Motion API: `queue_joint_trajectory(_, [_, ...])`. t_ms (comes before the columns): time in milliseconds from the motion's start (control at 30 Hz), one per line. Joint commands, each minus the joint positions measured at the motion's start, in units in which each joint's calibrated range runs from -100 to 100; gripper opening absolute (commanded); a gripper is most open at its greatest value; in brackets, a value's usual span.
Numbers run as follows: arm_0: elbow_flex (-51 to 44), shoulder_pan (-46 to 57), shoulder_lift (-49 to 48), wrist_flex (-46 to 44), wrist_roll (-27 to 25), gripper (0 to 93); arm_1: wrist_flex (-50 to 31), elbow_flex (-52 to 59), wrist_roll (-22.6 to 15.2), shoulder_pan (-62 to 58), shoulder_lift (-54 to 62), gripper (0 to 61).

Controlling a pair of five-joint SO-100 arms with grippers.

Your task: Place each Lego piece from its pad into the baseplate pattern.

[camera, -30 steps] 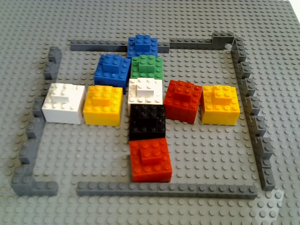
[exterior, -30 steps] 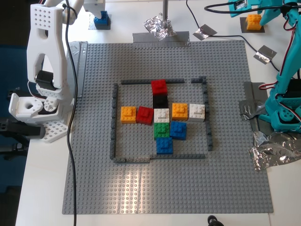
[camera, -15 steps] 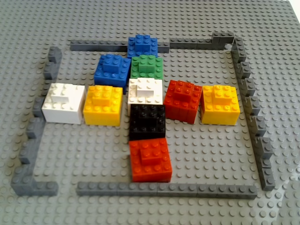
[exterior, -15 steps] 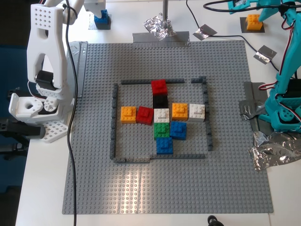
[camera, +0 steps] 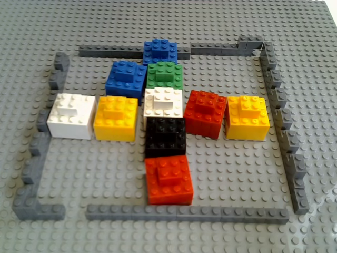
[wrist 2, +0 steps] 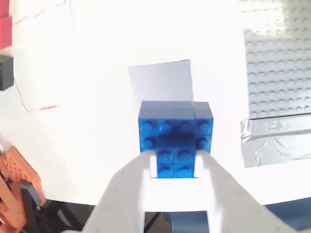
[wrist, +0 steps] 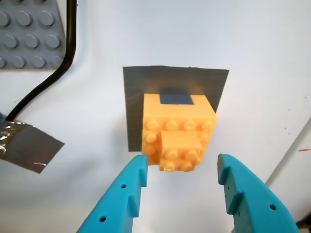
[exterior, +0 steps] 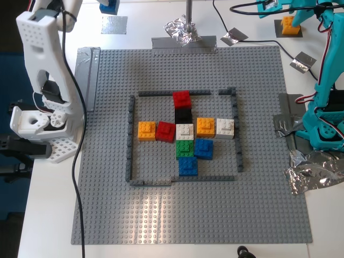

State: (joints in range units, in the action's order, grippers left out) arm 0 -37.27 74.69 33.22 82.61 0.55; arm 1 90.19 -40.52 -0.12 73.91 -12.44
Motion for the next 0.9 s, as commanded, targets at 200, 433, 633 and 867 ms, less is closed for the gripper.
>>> queue_joint_trajectory(200, [-3.68, -0.23, 0.34, -0.27, -0.28, 16.2, 1.27, 31.00, 4.93, -15.55, 32.61, 0.2])
queue_joint_trajectory(433, [-6.21, -0.08, 3.00, 0.22, -0.28, 16.1, -0.52, 47.61, 9.38, -35.50, 39.82, 0.2])
queue_joint_trajectory(633, [-6.48, -0.08, 3.52, -0.18, -0.33, 12.9, -7.19, 57.99, 13.28, -46.16, 39.13, 0.2])
queue_joint_trajectory(867, [-6.48, -0.16, 3.52, -0.18, -0.33, 0.0, -16.55, 62.96, 12.60, -54.14, 35.27, 0.2])
